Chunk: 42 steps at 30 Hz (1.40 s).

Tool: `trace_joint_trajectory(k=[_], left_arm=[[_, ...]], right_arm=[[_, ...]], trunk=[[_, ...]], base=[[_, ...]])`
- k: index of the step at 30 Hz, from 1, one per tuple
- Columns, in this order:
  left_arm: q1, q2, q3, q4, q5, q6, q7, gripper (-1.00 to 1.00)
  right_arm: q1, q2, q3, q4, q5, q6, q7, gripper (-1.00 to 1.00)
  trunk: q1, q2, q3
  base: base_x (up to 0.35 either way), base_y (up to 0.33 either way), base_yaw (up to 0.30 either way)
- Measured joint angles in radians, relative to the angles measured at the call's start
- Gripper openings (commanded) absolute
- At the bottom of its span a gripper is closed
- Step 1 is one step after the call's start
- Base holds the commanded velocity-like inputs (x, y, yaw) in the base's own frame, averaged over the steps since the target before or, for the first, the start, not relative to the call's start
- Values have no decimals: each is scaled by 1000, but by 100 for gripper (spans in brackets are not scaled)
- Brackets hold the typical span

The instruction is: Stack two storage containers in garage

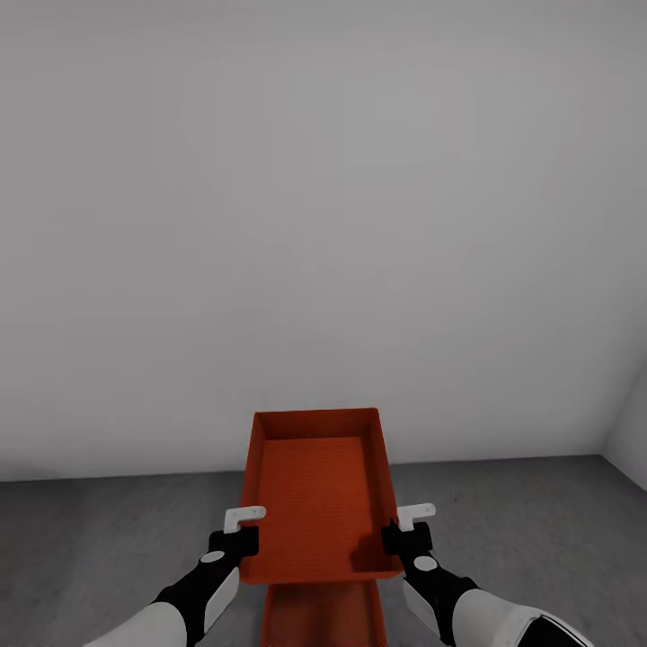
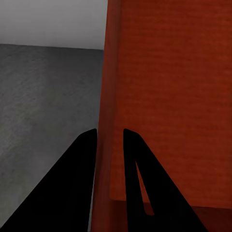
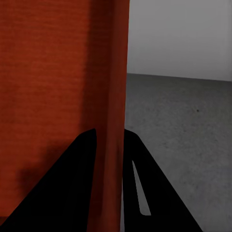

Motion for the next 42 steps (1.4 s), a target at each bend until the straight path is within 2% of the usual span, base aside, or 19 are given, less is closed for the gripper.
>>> trace_joint_trajectory(k=[42], left_arm=[[0,0,2,2,0,-3,-1,-100]], right_arm=[[0,0,1,0,1,0,-1,-100]], trunk=[[0,0,-68]], base=[[0,0,0]])
